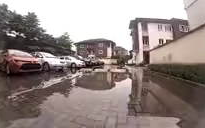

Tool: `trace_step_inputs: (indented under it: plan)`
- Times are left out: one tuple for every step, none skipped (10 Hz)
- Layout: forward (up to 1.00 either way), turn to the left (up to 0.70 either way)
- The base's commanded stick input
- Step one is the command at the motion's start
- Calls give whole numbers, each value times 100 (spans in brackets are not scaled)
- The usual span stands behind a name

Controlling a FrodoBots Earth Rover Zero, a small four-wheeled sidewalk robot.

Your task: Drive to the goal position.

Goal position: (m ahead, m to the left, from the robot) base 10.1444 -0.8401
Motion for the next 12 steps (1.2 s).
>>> trace_step_inputs:
  plan:
    - [50,-50]
    - [50,-50]
    - [50,-50]
    - [50,-34]
    - [50,-1]
    - [50,0]
    - [50,0]
    - [50,0]
    - [50,0]
    - [50,0]
    - [50,0]
    - [50,0]
